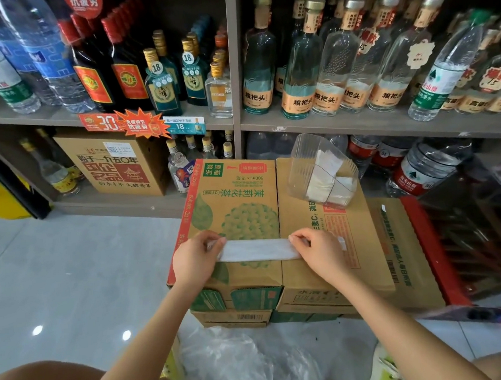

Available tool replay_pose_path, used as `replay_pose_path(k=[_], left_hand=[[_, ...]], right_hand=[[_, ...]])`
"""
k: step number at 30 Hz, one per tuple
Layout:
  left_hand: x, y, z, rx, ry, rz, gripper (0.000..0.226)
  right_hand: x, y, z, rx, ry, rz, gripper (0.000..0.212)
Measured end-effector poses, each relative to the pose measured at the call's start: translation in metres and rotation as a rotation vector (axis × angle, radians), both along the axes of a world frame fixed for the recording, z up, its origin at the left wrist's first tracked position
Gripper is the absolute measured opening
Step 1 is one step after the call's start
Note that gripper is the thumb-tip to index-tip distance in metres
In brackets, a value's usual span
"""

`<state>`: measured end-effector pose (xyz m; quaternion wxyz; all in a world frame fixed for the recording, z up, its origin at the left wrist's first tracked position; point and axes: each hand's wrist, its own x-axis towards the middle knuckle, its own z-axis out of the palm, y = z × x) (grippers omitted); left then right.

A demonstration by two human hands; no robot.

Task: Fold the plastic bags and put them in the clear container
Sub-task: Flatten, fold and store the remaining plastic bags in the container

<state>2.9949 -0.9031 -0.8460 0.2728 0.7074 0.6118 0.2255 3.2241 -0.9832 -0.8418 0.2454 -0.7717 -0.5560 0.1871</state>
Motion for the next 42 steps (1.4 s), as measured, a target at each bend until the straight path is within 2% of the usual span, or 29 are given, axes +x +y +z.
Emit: replay_pose_path(k=[4,7,9,10,12,14,16,18,21,23,24,26,28,30,34,37,42], left_hand=[[0.005,-0.002,-0.002,0.073,0.108,0.057,0.022],[0.005,-0.008,-0.008,0.337,0.221,0.011,0.027],[0.01,-0.014,-0.01,0.5,0.241,-0.165,0.034],[0.014,-0.016,-0.011,0.502,0.253,-0.275,0.039],[0.021,-0.017,-0.014,0.378,0.305,-0.41,0.057],[0.023,-0.015,-0.019,0.243,0.365,-0.446,0.081],[0.024,-0.013,-0.025,0.181,0.444,-0.446,0.095],[0.025,-0.013,-0.026,0.176,0.498,-0.438,0.093],[0.026,-0.015,-0.027,0.161,0.535,-0.432,0.082],[0.026,-0.014,-0.027,0.155,0.547,-0.437,0.079],[0.026,-0.015,-0.027,0.153,0.549,-0.441,0.08],[0.026,-0.015,-0.026,0.156,0.547,-0.438,0.085],[0.026,-0.015,-0.027,0.161,0.542,-0.435,0.087],[0.027,-0.015,-0.027,0.165,0.541,-0.433,0.088],[0.028,-0.015,-0.025,0.17,0.57,-0.426,0.075],[0.027,-0.015,-0.025,0.161,0.593,-0.435,0.067],[0.026,-0.014,-0.027,0.175,0.611,-0.441,0.077]], right_hand=[[-0.006,0.0,0.003,0.019,-0.061,-0.025,0.023],[-0.007,-0.001,0.005,0.023,-0.093,-0.024,0.024],[-0.006,-0.001,0.003,0.035,-0.099,-0.025,0.024],[-0.006,-0.001,0.002,0.049,-0.105,-0.027,0.023],[-0.007,-0.001,0.0,0.08,-0.116,-0.031,0.022],[-0.006,0.0,-0.002,0.089,-0.128,-0.027,0.022],[-0.006,0.0,-0.002,0.063,-0.117,-0.018,0.022],[-0.005,0.0,0.002,0.041,-0.128,-0.028,0.023],[-0.015,-0.001,0.004,0.195,-0.42,-0.072,0.029],[-0.032,0.002,0.001,0.287,-0.52,0.025,0.031],[-0.042,0.005,-0.003,0.259,-0.531,0.118,0.032],[-0.059,0.008,-0.012,0.066,-0.511,0.272,0.041],[-0.062,0.01,-0.017,-0.095,-0.446,0.313,0.057],[-0.056,0.007,-0.019,-0.142,-0.418,0.309,0.071],[-0.02,-0.011,-0.021,-0.253,-0.482,0.252,0.056],[0.016,-0.029,-0.021,-0.332,-0.498,0.161,0.057],[0.027,-0.033,-0.017,-0.308,-0.46,0.109,0.07]])
